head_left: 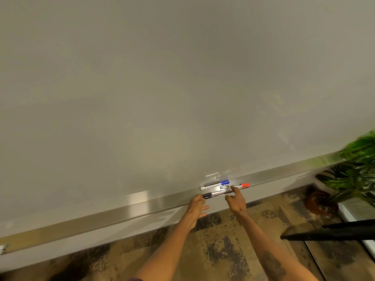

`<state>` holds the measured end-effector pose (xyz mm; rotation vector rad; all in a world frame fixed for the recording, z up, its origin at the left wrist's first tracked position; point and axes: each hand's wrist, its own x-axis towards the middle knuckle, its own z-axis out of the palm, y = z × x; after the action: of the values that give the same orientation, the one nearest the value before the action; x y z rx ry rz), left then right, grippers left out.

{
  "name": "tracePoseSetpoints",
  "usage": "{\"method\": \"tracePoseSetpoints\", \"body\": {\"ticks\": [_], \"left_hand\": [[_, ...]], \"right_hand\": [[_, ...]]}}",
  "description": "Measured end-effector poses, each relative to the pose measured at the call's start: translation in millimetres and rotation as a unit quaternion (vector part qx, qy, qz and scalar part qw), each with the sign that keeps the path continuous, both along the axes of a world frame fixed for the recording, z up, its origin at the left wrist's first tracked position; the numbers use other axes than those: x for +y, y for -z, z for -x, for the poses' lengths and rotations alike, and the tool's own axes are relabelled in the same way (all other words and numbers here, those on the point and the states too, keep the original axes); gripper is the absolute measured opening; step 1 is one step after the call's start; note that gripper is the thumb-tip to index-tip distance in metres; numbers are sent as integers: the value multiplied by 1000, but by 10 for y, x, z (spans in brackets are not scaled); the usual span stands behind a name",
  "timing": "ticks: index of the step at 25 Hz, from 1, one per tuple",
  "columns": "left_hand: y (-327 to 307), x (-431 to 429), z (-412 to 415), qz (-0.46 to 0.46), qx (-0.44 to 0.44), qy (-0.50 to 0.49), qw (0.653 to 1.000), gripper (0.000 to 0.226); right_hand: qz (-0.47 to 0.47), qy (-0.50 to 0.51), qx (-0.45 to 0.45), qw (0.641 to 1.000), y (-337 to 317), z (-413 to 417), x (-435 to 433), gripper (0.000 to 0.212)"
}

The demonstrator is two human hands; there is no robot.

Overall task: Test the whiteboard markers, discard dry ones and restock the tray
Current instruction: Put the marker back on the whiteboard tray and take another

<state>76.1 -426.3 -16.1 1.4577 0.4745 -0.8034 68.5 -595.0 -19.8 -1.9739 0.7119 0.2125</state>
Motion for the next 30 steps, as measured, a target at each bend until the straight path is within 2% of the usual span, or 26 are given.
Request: {"method": "tracePoseSetpoints", "body": {"ticks": [4,7,11,13,16,21,30], "left_hand": [[42,120,1,15,8,-40,999,28],[-7,312,29,12,-17,-109,994,25],[-128,698,43,-11,-74,-227,971,18],[-191,926,59,-17,-97,-273,957,21],[-339,1305,146,-11,-134,-310,941,21],[-669,1970,327,-24,-210,-284,935,20],[-1388,2960,622,33,-337,-337,878,22]], "right_hand": [[21,37,-36,998,9,26,137,40],[32,60,-77,995,-16,46,320,33],[-57,52,-111,991,-127,99,719,17],[-108,16,-112,988,-160,135,935,10],[-145,-63,-103,982,-268,212,1317,12],[-35,-272,-129,953,-675,206,2242,28],[-47,-355,-255,898,-1427,333,3627,21]]}}
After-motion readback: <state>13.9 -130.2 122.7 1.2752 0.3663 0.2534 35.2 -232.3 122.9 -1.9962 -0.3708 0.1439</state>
